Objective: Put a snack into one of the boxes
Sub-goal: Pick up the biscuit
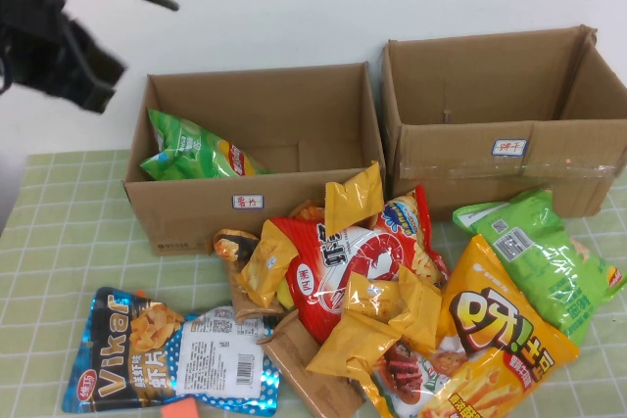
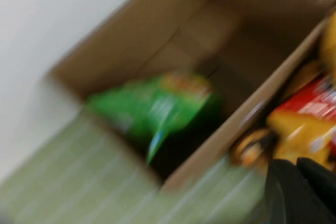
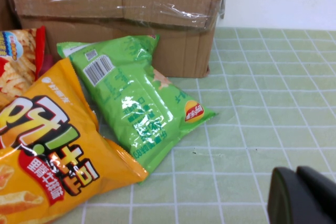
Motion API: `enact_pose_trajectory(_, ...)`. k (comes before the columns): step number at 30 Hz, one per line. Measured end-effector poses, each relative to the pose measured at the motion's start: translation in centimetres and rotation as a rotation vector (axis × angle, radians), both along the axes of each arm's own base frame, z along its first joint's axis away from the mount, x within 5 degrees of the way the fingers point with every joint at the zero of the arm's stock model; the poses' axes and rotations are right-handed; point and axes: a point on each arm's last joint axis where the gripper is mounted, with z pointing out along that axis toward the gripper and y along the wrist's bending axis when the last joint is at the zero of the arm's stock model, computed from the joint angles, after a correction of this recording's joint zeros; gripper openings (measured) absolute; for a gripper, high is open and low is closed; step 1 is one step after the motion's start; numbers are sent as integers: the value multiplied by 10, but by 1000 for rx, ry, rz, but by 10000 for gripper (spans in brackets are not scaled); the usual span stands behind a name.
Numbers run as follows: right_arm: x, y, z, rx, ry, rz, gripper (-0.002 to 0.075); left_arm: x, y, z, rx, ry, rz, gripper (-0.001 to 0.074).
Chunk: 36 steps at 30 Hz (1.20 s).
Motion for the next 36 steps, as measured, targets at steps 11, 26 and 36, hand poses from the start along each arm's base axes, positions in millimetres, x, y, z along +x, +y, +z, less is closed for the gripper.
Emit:
enact_pose_trajectory(11, 0, 0, 0, 0, 0, 0, -2, -45, 26, -57, 60, 73, 335, 0)
enact_pose_trajectory(26, 0, 0, 0, 0, 0, 0, -2, -158, 24, -93, -117, 49, 405, 0)
enact_pose_trajectory(36, 0, 0, 0, 0, 0, 0, -2, -162, 6, -97, -212, 12, 193, 0)
